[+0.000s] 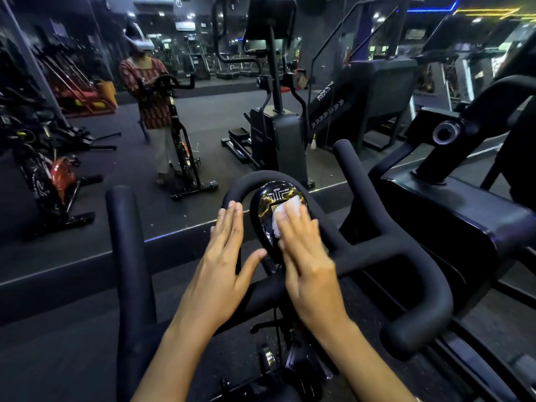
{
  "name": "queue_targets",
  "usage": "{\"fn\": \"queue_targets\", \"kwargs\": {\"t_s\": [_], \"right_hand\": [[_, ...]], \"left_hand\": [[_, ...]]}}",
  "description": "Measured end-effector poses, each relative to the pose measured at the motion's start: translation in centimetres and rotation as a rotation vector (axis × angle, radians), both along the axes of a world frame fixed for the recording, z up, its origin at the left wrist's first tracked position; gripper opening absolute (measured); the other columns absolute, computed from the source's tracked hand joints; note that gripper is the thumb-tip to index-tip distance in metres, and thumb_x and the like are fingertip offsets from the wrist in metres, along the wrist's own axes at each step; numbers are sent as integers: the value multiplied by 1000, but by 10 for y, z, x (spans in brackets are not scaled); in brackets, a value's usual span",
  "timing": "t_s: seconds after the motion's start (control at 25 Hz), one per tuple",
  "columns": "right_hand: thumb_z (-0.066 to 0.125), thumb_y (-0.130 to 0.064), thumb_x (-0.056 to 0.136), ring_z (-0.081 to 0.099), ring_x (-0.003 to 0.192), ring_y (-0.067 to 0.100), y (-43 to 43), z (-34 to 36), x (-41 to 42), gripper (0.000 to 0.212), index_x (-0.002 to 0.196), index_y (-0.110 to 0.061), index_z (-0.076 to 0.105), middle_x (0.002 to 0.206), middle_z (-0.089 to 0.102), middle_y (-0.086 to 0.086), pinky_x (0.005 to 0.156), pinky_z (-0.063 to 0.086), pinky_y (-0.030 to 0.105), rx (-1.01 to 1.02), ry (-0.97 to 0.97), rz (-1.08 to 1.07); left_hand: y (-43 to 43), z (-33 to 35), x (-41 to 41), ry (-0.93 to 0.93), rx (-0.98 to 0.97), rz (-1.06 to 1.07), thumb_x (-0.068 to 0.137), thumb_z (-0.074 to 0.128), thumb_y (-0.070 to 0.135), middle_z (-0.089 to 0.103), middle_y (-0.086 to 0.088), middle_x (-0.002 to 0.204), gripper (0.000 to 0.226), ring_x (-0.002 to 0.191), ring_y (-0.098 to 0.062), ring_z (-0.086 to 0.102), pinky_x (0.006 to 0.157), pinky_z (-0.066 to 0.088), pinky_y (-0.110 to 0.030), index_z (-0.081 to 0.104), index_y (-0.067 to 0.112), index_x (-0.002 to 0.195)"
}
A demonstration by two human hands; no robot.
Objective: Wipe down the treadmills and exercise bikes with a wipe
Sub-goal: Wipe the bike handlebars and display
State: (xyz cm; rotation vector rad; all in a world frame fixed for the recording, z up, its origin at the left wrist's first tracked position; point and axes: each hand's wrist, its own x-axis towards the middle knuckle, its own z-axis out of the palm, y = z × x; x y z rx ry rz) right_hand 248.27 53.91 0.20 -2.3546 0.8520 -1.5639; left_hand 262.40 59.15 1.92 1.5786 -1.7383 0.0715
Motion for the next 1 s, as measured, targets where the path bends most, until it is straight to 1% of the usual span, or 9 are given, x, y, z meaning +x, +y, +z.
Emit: {"fn": "queue_targets", "kwargs": {"t_s": [0.08, 0.16, 0.32, 0.44, 0.52, 0.68, 0.76, 0.88, 1.0], "right_hand": [[51, 9, 88, 23, 145, 26, -2, 8, 4, 54, 141, 0, 42, 152, 34, 11, 119, 18, 43, -110, 138, 73], [50, 7, 88, 26, 144, 24, -26, 32, 6, 54, 142, -2, 43, 151, 36, 13, 118, 20, 38, -144, 207, 94], [45, -4, 98, 32, 141, 14, -21, 26, -13, 43, 141, 0, 43, 150, 39, 11, 115, 22, 19, 104, -60, -22], [41, -4, 95, 26, 143, 24, 9, 3, -7, 44, 138, 4, 44, 149, 36, 14, 117, 18, 23, 7, 30, 20], [42, -2, 93, 26, 143, 26, -8, 18, -4, 45, 138, 1, 47, 148, 38, 13, 117, 17, 22, -55, 143, 85], [43, 6, 89, 25, 143, 21, -16, 26, -19, 50, 138, -2, 49, 149, 39, 10, 116, 16, 19, 33, 96, 45], [45, 13, 80, 37, 137, 16, -5, 17, -37, 52, 130, 1, 56, 142, 49, 12, 113, 24, 17, 35, 107, 55], [58, 23, 69, 61, 106, 23, -26, 28, -75, 35, 99, 9, 67, 111, 67, 11, 96, 38, 7, 86, 30, 49], [66, 15, 75, 56, 114, 16, -75, 41, -119, 30, 103, 4, 70, 119, 65, 14, 97, 45, 22, 133, -45, -100]], "left_hand": [[0, 1, -1, 13, 4, -2, 88, 33, 57, 4, 5, 157, 76, 142, 3, -6, 113, -3, -11, 3, 18, 146], [1, 1, -1, 16, 1, -1, 87, 33, 58, 5, 4, 157, 77, 142, 2, -6, 114, -2, -13, 4, 18, 146], [3, -1, -1, 29, -8, -6, 88, 35, 57, 7, 3, 158, 76, 143, 0, -5, 115, 0, -16, 6, 18, 147], [0, 3, -4, 3, -40, -34, 91, 37, 51, 8, 7, 156, 72, 143, 2, -1, 114, 1, -14, 7, 18, 148], [-2, 3, -4, -3, -42, -54, 93, 36, 48, 9, 8, 156, 69, 143, 2, 2, 115, 2, -15, 8, 18, 149], [0, 8, -12, 36, -68, -61, 96, 36, 41, 12, 4, 158, 65, 144, -2, 6, 115, 3, -16, 13, 14, 150], [-3, 16, -23, -52, -141, -66, 97, 39, 32, 14, -2, 158, 60, 146, -10, 7, 117, 3, -21, 19, 10, 150], [-22, 34, -44, -162, -176, -122, 95, 41, 28, 28, -9, 154, 53, 144, -18, 17, 118, 7, -27, 41, 4, 142], [-57, 60, -88, -85, -115, -108, 93, 53, 25, 41, -10, 147, 39, 139, -24, 33, 116, 11, -26, 60, 5, 125]]}}
